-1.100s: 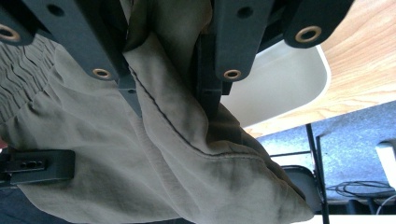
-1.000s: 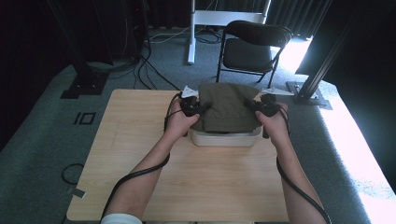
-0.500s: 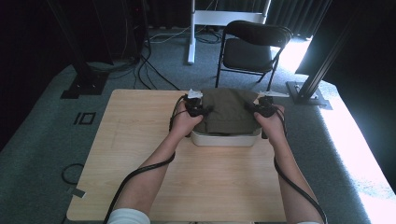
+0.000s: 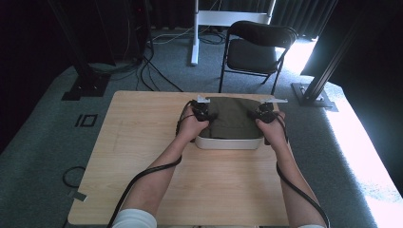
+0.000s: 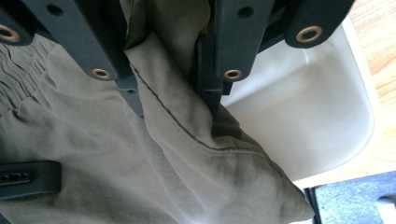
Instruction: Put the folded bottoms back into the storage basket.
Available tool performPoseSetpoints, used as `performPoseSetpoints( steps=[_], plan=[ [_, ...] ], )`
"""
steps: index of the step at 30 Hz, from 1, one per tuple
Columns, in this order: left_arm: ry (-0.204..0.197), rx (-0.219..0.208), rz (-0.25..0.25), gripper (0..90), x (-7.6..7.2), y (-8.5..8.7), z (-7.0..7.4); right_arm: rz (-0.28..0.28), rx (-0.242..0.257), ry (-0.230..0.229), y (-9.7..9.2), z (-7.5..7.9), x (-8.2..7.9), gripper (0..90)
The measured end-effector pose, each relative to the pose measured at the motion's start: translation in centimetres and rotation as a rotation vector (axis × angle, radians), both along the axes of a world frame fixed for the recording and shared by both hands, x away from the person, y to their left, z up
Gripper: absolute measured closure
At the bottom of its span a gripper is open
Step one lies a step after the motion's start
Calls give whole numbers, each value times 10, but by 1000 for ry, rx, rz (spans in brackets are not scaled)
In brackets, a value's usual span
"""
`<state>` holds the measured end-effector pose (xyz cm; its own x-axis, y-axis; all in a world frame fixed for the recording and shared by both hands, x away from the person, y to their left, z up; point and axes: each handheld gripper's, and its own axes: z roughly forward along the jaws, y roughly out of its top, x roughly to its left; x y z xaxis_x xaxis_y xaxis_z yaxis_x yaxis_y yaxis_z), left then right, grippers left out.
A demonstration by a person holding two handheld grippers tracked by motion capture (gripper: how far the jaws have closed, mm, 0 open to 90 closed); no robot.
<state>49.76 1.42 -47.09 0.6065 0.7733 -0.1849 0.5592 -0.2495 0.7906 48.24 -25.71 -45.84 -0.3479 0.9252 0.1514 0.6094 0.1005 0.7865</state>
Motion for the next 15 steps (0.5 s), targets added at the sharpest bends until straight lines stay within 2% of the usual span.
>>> performPoseSetpoints(
  steps=[7, 9, 15],
  plan=[
    [6, 62, -9, 732, 2, -5, -8, -16, -16, 55, 3, -11, 6, 791],
    [19, 76, -6, 730, 3, -6, -9, -13, -27, 72, 4, -15, 8, 791],
    [23, 143, -4, 725, 4, -9, -10, -13, -58, 91, 8, -20, 11, 791]
  ],
)
